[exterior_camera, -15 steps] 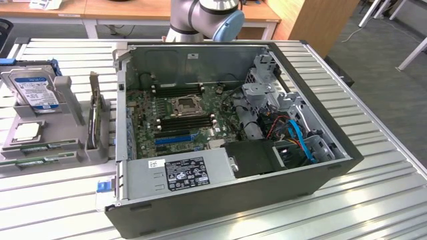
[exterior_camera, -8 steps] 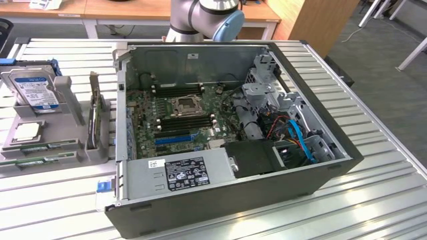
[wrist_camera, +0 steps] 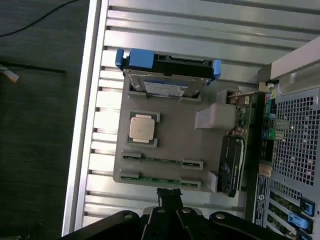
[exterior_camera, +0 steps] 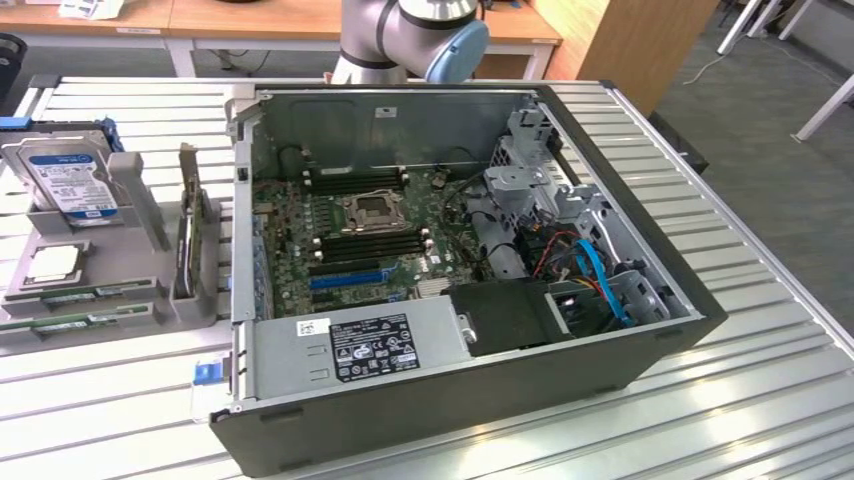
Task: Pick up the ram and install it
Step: 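Pick up the ram and move it above insertion slot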
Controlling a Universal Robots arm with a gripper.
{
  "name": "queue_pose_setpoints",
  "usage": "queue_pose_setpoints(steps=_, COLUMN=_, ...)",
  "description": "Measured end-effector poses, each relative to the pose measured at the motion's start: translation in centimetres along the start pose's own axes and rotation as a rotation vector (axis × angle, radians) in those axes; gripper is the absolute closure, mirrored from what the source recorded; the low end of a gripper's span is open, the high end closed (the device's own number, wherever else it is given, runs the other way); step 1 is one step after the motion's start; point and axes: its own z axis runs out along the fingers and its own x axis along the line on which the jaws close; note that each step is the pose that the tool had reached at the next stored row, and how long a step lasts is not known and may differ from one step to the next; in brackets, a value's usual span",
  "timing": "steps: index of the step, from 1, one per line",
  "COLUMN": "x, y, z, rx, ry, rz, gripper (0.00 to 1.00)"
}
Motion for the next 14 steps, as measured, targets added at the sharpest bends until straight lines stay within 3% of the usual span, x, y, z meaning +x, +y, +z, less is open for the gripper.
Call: queue_pose_setpoints(steps=14, x=0.00, y=-0.01, z=0.19, rx=-0.0002, ry=0.0110, rz=-0.255, gripper=0.90)
